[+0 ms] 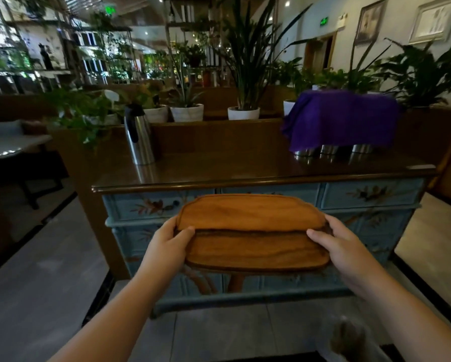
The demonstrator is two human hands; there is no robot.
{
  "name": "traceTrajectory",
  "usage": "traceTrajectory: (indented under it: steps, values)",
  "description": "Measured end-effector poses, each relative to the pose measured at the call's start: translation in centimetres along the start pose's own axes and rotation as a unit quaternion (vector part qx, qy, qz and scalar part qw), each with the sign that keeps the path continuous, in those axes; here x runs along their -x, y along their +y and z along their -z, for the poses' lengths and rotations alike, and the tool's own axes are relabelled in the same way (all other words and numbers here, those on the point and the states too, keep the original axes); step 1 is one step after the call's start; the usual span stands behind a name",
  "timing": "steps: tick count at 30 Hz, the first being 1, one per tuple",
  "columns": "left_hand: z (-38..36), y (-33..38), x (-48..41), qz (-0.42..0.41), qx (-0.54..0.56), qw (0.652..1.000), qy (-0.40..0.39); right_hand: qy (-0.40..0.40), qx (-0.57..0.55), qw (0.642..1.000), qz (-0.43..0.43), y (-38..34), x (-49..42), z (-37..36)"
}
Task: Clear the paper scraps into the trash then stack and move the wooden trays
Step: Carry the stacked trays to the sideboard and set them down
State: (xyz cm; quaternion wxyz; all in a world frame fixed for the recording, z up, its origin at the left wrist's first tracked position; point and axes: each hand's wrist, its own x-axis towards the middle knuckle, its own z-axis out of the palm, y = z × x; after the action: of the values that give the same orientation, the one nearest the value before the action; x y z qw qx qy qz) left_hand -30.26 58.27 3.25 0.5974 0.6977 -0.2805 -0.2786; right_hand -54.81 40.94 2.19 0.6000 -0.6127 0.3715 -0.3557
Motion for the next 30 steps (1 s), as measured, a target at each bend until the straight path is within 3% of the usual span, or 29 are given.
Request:
traceTrajectory:
  steps: [8,17,25,30]
  values:
    - [-1.0,2.2,-19.0,-0.016,-0.017,0.998,-0.053,0.036,-0.014,0.999,-0.008,-0.7,-16.1,-4.0]
    - [-4.8,3.4,-33.7,0.000,-0.035,0.997,-0.063,0.047,-0.010,0.998,-0.033,0.1,-31.2,-3.9]
    - [-9.9,2.7,-46.3,0.030,-0.048,0.998,-0.020,-0.014,0.000,0.998,-0.069,2.8,-48.2,-2.7]
    - [-12.1,2.3,-51.8,0.071,-0.086,0.994,0.005,-0.070,0.067,0.990,-0.103,3.1,-56.0,-2.1]
